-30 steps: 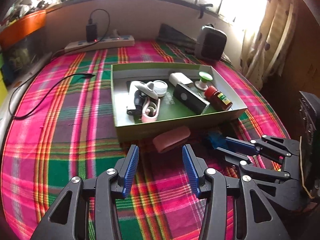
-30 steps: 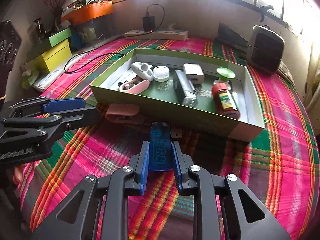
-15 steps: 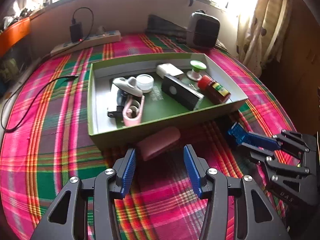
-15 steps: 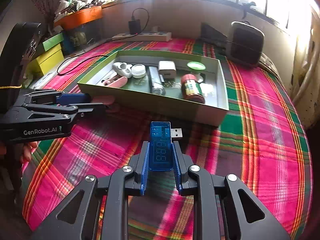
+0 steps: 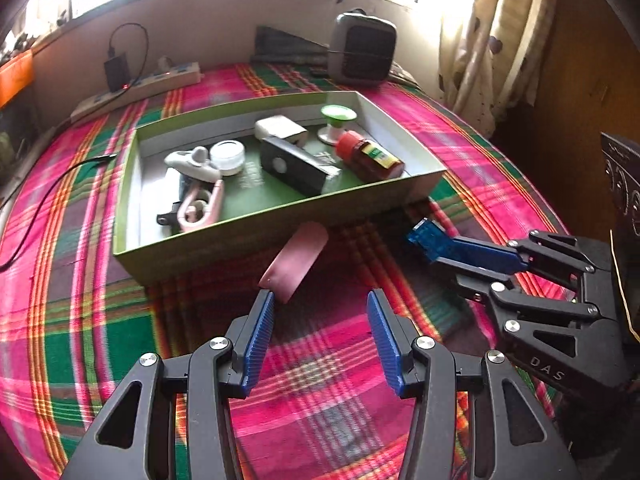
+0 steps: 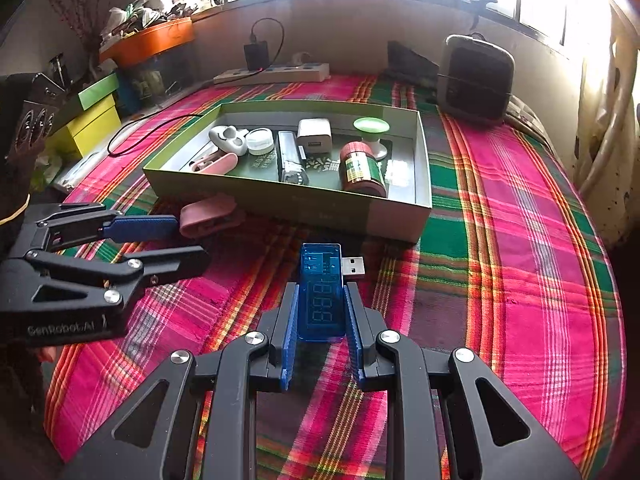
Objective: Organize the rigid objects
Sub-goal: 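Lower the left tool onto the pink block and close on it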
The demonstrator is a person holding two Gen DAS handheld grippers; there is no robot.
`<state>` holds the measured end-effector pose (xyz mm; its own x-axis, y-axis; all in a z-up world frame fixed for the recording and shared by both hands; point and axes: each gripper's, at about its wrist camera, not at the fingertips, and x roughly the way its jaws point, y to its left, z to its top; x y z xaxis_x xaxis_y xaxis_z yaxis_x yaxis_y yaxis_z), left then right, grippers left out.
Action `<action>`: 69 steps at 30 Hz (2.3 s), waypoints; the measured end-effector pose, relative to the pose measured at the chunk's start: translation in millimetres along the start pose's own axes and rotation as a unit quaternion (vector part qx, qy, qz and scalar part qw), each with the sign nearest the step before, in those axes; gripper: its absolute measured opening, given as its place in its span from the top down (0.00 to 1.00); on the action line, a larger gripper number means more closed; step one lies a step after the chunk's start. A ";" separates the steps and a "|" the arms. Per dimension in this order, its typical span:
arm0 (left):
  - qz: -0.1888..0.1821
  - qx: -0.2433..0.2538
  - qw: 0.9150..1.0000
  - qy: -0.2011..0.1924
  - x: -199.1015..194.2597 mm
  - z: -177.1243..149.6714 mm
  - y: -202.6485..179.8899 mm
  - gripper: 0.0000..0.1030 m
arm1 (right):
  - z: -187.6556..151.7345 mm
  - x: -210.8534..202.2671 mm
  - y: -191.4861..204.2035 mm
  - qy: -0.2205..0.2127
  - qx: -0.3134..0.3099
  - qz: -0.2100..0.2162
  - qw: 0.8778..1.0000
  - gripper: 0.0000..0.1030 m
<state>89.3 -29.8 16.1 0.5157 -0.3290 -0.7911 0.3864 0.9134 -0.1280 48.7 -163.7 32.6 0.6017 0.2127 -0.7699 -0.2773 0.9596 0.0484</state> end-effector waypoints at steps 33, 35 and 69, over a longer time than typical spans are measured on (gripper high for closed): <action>0.022 -0.001 1.000 0.005 22.4 20.5 1.1 0.54 | -2.2 3.5 -8.8 0.006 0.011 0.014 1.000 0.78; 0.017 -0.004 1.000 0.003 22.5 19.8 -0.8 0.56 | -2.0 3.9 -9.5 0.007 0.013 0.015 1.000 0.78; 0.048 -0.014 0.999 -0.015 13.6 5.1 -0.7 0.83 | -1.2 1.2 -7.4 0.005 0.006 0.018 1.000 0.78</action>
<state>100.0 -36.1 8.4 0.5720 -0.2455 -0.7827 0.3120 0.9476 -0.0692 50.6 -170.7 30.6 0.5844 0.2465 -0.7731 -0.2903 0.9532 0.0844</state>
